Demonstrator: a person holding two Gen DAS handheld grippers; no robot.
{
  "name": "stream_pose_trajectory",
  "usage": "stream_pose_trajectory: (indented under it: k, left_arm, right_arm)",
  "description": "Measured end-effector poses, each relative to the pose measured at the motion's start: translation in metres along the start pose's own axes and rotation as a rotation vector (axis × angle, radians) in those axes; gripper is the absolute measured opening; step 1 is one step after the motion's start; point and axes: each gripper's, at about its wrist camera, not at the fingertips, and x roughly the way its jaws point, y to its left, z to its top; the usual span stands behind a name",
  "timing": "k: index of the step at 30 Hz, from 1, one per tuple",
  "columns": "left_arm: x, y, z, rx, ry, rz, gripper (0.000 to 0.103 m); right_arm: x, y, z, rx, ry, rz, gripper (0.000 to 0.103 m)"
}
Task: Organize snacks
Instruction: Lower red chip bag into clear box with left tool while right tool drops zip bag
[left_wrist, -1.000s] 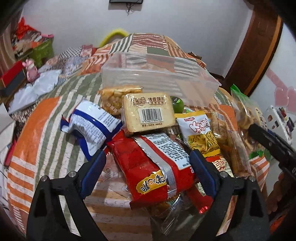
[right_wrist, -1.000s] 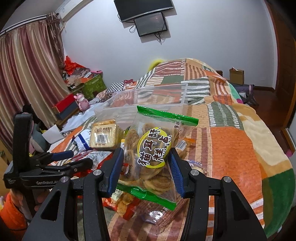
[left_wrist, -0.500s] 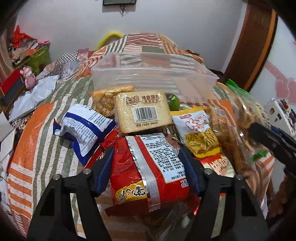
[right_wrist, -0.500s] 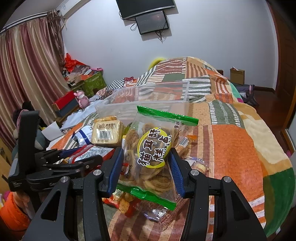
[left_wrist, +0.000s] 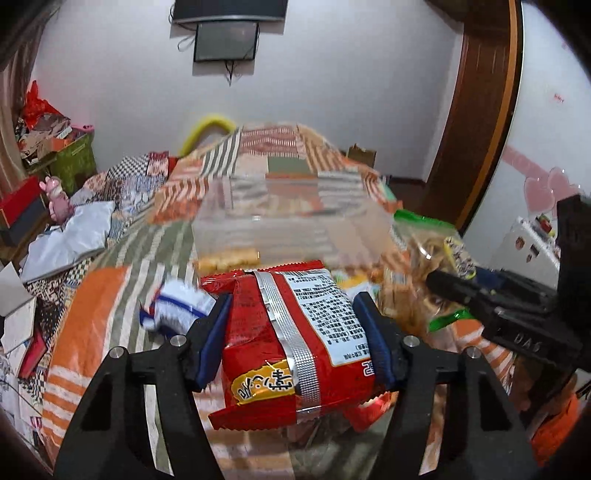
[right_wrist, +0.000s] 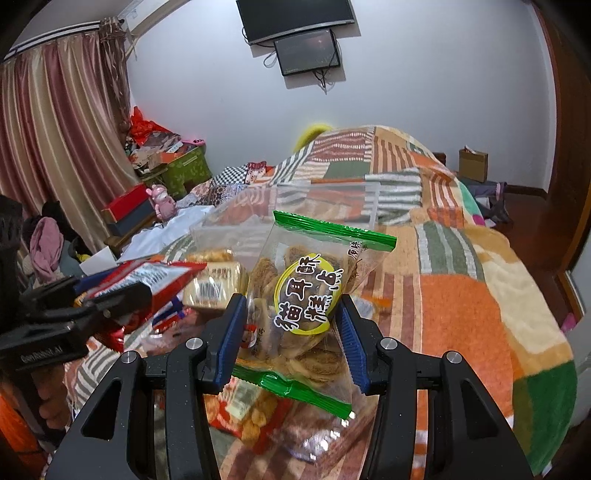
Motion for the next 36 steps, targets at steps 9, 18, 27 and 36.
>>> stream_pose_trajectory:
  k: [9,18,27,36]
  left_arm:
    - [0.014,0.015,0.050,-0.032,-0.070,-0.002,0.065]
    - [0.061,0.036,0.090,-0.040,-0.066,0.027,0.065]
    - [0.130,0.058,0.113,-0.058,0.029,0.020,0.065]
    - [0.186,0.060,0.109,-0.023,0.149,0.041,0.065]
  right_arm:
    - [0.015,0.006,0.045,-0.044,-0.045,-0.010,0.046]
    - [0.057,0.000,0.083,-0.054,-0.027,-0.036,0.046]
    - [0.119,-0.007,0.101,-0.089,0.100,-0.055,0.046]
    - [0.162,-0.006,0.088,-0.129,0.262,-0.046,0.046]
